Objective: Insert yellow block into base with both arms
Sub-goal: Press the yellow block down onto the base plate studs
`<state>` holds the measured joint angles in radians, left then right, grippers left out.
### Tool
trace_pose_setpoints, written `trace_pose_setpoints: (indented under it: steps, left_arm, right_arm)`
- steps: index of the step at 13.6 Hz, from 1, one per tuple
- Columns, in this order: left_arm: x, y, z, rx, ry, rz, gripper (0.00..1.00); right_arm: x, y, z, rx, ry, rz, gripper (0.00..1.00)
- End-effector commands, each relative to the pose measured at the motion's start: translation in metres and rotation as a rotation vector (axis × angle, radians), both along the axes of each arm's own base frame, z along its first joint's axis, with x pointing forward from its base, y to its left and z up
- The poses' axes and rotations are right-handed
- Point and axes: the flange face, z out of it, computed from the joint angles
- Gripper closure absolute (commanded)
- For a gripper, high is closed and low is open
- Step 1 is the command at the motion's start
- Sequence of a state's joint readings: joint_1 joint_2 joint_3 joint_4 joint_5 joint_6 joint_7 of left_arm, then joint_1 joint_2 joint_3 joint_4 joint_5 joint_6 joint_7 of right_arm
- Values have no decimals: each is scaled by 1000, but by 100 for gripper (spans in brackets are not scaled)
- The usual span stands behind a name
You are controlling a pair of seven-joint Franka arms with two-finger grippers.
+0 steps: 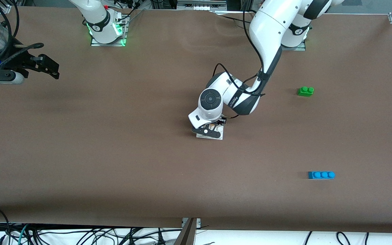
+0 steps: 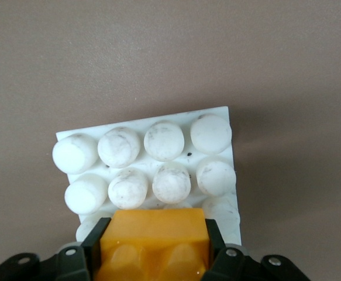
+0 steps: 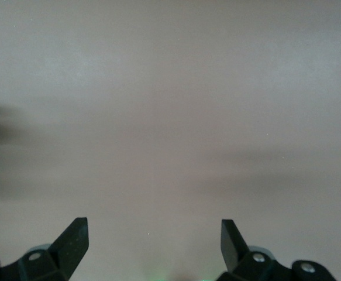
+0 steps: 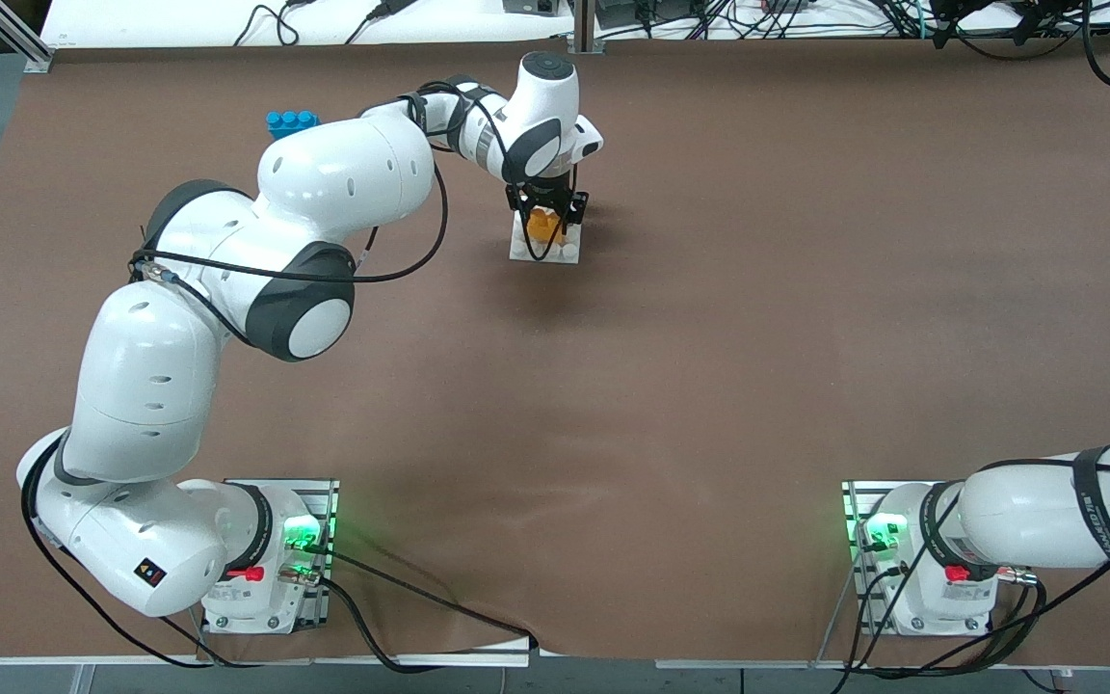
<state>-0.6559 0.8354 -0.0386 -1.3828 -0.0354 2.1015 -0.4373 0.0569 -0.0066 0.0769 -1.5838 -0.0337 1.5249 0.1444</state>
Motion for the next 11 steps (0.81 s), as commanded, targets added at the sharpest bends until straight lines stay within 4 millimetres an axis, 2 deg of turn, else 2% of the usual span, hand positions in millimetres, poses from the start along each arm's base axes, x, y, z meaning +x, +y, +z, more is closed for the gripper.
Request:
trace_pose_setpoints:
  steps: [1, 11]
  left_arm:
    - [-10, -2, -13, 36, 14, -13, 91]
    - [-10, -3, -11, 28, 15, 39, 93]
  right_arm:
    - [1, 2, 6, 15, -3, 0, 0]
    - [2, 0, 5, 15, 0, -1, 0]
